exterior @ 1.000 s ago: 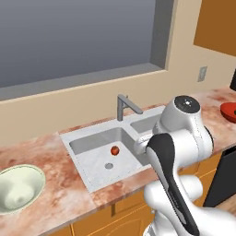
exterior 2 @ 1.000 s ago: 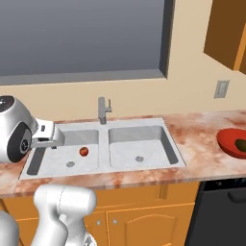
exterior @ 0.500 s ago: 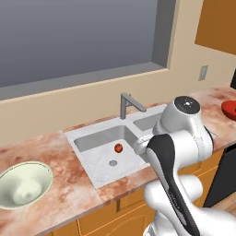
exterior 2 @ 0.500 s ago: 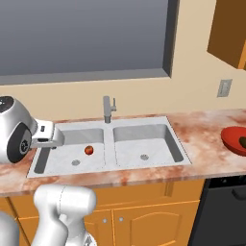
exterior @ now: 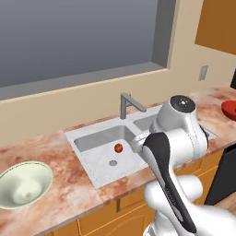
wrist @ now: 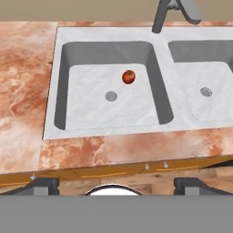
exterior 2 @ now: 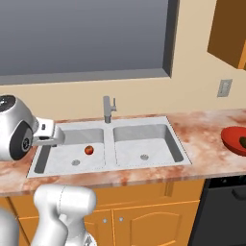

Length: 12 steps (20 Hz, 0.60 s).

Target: Pick the avocados from the cabinet and place them in one bowl. Pick the apple from the sink and place it in the other bowl.

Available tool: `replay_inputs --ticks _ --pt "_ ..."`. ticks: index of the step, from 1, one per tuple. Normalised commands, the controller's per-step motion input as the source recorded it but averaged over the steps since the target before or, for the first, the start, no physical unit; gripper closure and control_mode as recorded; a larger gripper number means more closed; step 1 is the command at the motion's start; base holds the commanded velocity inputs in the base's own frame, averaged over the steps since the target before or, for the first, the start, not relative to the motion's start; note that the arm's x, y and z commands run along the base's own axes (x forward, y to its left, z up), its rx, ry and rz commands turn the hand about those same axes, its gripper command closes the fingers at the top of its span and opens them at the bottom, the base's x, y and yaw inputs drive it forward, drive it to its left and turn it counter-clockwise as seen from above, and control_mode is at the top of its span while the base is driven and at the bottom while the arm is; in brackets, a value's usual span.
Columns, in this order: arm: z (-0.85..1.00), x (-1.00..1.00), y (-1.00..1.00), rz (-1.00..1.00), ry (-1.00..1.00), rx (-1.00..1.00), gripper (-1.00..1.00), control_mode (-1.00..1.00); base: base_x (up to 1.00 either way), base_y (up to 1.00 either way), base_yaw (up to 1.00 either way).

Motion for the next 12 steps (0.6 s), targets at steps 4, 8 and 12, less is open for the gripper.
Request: replay_inputs --ticks 4,8,12 --pt "0.00 0.69 0.26 0.00 0.07 -0.03 -1.00 -1.00 0.00 0.00 0.00" --pt "-0.05 0.93 0.28 0.02 0.10 -0.03 -1.00 -1.00 0.00 0.00 0.00" --pt "-0.31 0.97 0.05 0.00 0.15 -0.04 -1.00 -1.00 0.00 0.00 0.00"
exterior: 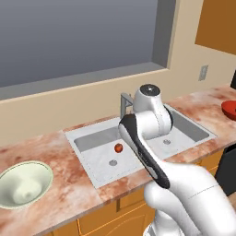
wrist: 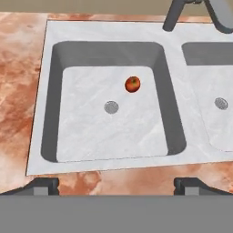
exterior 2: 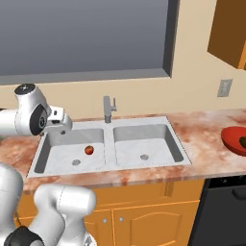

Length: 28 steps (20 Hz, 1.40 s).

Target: Pick the avocados from the cabinet and place them in one bowl. Pick the apple from the sink and place it in the other bowl.

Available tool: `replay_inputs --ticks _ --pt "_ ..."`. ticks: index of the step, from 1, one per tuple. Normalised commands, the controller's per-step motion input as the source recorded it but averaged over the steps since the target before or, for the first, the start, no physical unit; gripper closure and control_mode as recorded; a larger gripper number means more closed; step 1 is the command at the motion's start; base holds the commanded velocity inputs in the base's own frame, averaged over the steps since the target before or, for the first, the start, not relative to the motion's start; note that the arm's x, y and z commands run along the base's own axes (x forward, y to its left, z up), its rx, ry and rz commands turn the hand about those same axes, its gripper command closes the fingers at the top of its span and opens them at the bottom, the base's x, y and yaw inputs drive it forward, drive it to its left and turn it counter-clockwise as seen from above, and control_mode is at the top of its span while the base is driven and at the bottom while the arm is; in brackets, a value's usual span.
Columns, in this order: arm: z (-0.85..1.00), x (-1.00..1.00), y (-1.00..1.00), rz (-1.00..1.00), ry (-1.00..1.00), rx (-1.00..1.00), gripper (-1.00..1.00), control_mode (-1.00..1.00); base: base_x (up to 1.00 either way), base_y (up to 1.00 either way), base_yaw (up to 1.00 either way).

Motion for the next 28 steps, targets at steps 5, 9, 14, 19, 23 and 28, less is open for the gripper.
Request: replay_inputs --ticks 5,9,14,19,23,28 --pt "-0.51 1.00 -0.01 0.00 0.31 -0.02 -1.00 -1.00 0.00 0.00 0.00" --pt "-0.54 0.83 0.01 0.00 0.24 0.00 -1.00 -1.00 0.00 0.00 0.00" --pt "-0.47 0.48 0.09 0.00 0.05 0.00 -1.00 -1.00 0.00 0.00 0.00" --pt "-0.39 0.11 0.15 0.00 -0.03 0.00 -1.00 -1.00 0.00 0.00 0.00" --pt "-0.61 0.11 0.00 -0.04 -0.20 0.00 -1.00 -1.00 0.00 0.00 0.00" --pt "-0.58 0.28 0.00 -0.02 -0.20 0.00 -1.00 -1.00 0.00 0.00 0.00"
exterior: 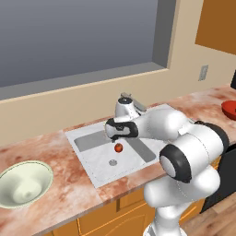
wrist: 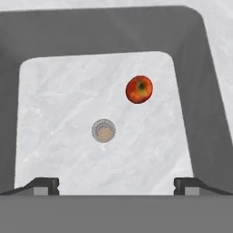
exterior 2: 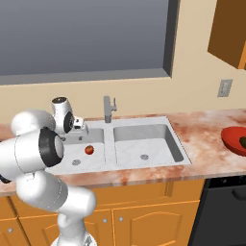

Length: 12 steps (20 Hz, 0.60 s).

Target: Pick the avocados from the cabinet and place them in one bowl. Pick the apple from the sink and place it in the other bowl.

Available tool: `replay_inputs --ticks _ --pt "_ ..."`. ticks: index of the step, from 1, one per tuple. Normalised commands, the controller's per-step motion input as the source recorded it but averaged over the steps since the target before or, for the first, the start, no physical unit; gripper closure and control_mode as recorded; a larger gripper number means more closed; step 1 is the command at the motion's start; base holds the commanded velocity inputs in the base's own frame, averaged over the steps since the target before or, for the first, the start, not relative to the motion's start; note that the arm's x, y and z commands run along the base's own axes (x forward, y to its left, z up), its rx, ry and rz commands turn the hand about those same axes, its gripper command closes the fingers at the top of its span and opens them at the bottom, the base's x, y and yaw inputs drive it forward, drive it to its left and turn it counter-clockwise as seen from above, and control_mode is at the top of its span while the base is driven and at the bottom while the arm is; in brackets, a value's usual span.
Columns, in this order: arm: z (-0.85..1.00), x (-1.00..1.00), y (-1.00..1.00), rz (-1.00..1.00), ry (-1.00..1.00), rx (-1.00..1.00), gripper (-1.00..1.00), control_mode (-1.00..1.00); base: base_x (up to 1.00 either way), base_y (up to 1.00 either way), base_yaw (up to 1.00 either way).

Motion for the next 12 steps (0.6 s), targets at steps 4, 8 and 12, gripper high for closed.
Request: replay_inputs --ticks 4,8,12 --pt "-0.36 0.52 0.00 0.00 -0.04 0.03 -1.00 -1.00 0.00 0.00 0.00" --pt "-0.29 0.61 -0.02 0.00 0.02 0.02 -1.00 -1.00 0.00 0.00 0.00" --pt "-0.29 0.53 -0.03 0.00 -0.02 0.01 -1.00 -1.00 0.00 0.00 0.00"
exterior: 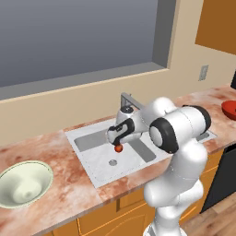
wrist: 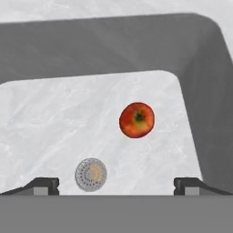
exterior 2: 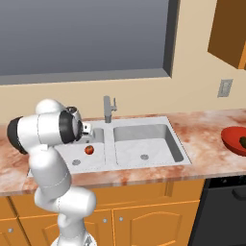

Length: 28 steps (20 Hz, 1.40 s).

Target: Pick the avocados from the cabinet and place them in one bowl. Pick the apple from the sink and place it in the other bowl.

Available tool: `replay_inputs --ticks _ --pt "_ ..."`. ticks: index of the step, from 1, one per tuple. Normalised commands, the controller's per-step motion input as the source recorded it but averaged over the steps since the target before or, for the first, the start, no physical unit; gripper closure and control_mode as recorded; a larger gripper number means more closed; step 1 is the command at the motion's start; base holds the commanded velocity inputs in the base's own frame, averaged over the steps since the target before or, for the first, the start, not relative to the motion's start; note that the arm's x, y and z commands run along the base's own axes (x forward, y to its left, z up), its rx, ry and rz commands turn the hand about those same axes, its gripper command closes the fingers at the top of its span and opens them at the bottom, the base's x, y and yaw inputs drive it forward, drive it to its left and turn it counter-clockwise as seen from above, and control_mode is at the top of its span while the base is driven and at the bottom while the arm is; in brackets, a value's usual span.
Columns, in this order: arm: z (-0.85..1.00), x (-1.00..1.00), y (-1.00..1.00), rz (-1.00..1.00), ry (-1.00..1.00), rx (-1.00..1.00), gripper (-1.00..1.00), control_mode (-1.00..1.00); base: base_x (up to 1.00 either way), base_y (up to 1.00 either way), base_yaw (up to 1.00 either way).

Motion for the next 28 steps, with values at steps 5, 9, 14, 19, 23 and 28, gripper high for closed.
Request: replay_inputs --ticks 5,9,14,19,23,28 --pt "-0.39 0.32 0.00 0.01 -0.03 0.00 -1.00 -1.00 0.00 0.00 0.00" --pt "-0.47 0.14 -0.03 0.01 0.03 0.00 -1.00 -1.00 0.00 0.00 0.00" --pt "-0.31 0.34 -0.01 0.00 0.00 0.00 -1.00 -1.00 0.00 0.00 0.00" --pt "-0.28 0.36 -0.01 0.00 0.01 0.00 -1.00 -1.00 0.00 0.00 0.00" --pt "-0.32 0.34 0.00 0.00 0.05 0.00 -1.00 -1.00 0.00 0.00 0.00" --pt "-0.35 0.27 0.00 0.00 0.06 0.00 -1.00 -1.00 0.00 0.00 0.00"
